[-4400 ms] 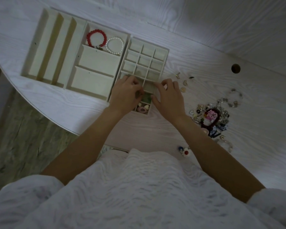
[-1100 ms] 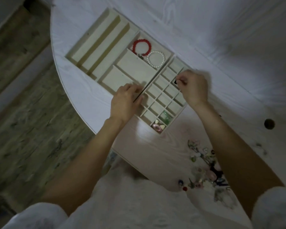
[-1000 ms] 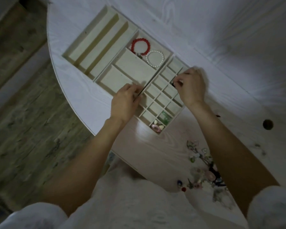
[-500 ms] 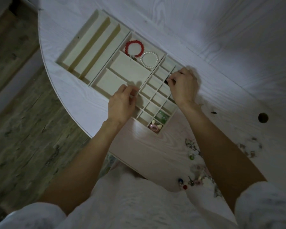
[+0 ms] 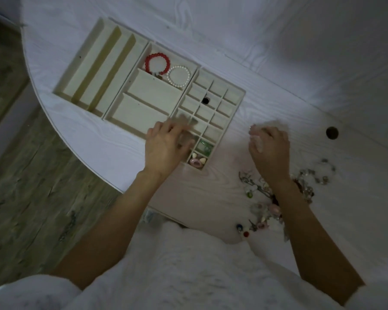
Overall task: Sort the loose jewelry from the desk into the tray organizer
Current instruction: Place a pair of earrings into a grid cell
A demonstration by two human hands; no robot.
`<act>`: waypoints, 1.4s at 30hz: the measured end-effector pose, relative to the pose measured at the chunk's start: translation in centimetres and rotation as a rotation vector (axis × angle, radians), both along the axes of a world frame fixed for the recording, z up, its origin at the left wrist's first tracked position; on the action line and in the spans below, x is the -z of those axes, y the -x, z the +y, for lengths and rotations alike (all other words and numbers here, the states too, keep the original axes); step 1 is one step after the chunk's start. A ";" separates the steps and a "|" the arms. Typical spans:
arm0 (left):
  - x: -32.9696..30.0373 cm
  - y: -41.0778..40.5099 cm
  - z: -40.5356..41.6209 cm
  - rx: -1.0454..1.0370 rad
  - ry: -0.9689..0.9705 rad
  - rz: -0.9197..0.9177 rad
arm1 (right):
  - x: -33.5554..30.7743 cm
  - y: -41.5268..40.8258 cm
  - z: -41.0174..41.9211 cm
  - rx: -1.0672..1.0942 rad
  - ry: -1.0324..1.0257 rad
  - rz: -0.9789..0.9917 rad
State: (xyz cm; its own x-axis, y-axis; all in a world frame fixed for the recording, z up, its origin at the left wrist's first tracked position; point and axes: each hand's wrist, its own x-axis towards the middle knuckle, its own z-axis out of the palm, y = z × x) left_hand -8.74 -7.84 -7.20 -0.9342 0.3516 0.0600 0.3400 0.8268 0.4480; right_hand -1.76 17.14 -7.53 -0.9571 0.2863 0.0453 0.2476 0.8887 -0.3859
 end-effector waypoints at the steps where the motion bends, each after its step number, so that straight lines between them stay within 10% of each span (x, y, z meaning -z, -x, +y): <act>1: -0.1 -0.9 0.7 0.055 -0.003 -0.010 | 0.2 -1.3 0.6 0.055 -0.045 -0.024; 10: 0.2 -3.2 4.5 0.207 0.070 -0.070 | 0.3 0.8 3.9 0.491 0.251 -0.163; 19: -0.4 -2.7 4.8 0.241 0.082 -0.020 | 1.4 -0.4 2.1 0.076 0.139 -0.024; 42: 0.4 3.7 -0.6 -0.152 -0.176 -0.082 | -2.7 10.7 -2.6 -0.130 0.231 0.054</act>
State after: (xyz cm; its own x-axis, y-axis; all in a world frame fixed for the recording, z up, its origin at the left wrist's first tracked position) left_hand -12.47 -8.43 -7.65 -0.9799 0.1973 0.0299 0.1741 0.7723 0.6109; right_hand -12.46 14.58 -4.82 -0.9844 0.1700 0.0453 0.1107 0.7987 -0.5914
